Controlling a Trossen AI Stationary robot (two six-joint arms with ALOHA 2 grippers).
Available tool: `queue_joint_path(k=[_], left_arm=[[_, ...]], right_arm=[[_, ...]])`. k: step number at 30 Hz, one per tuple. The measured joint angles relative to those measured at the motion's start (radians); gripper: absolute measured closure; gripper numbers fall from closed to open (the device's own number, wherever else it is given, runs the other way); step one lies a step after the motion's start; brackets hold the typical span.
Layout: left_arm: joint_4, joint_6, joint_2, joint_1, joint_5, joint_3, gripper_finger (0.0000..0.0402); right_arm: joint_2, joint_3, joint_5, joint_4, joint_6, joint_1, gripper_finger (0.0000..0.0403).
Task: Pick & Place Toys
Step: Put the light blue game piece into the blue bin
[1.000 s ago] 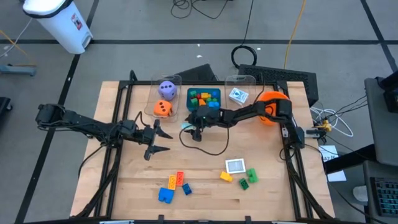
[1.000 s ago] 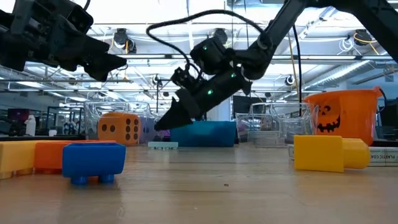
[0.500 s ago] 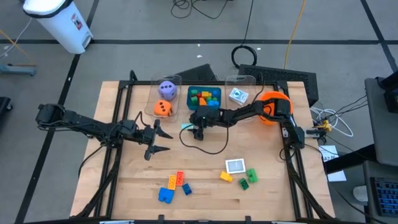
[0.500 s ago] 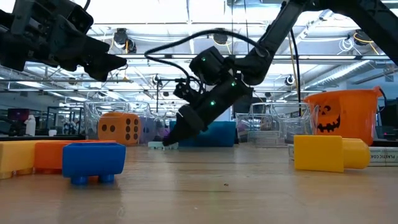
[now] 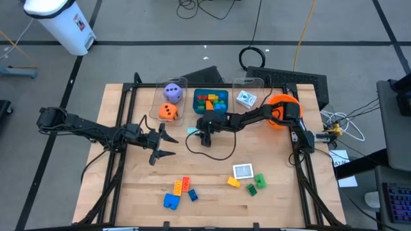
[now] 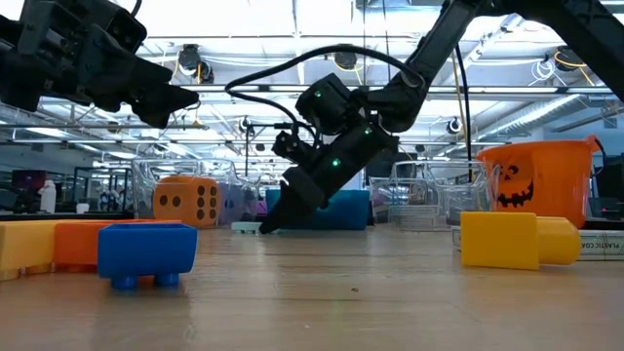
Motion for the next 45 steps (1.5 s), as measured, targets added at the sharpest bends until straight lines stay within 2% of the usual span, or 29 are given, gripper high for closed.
queue_joint_path(k=[7,13,19,24,27,35,40,45], left_arm=[[-0.001,0.001,0.000,0.000,0.000,0.000,0.0149],[-0.017,0.001,0.000,0.000,-0.002,0.000,0.0149],[-0.016,0.000,0.000,0.000,-0.020,0.000,0.0149],[-0.015,-0.001,0.000,0.000,-0.021,0.000,0.0149],[-0.015,-0.003,0.000,0.000,-0.021,0.000,0.0149],[-0.014,-0.005,0.000,0.000,-0.021,0.000,0.0149],[-0.014,-0.004,0.000,0.000,-0.026,0.000,0.0149],[-0.015,0.001,0.000,0.000,-0.053,0.000,0.0149]], right_arm=[[0.000,0.000,-0.096,-0.003,0.016,0.036,0.0267],[-0.054,-0.003,-0.100,-0.033,-0.003,0.090,0.0260],[-0.195,-0.003,-0.093,-0.095,-0.069,0.134,0.0255],[-0.326,-0.003,0.062,-0.183,-0.153,0.132,0.0264],[-0.383,-0.003,0.116,-0.223,-0.183,0.099,0.0259],[-0.424,-0.002,0.113,-0.314,-0.181,-0.093,0.0262],[-0.392,0.001,0.040,-0.311,-0.158,-0.218,0.0259],[-0.356,0.000,-0.021,-0.297,-0.127,-0.295,0.0262]])
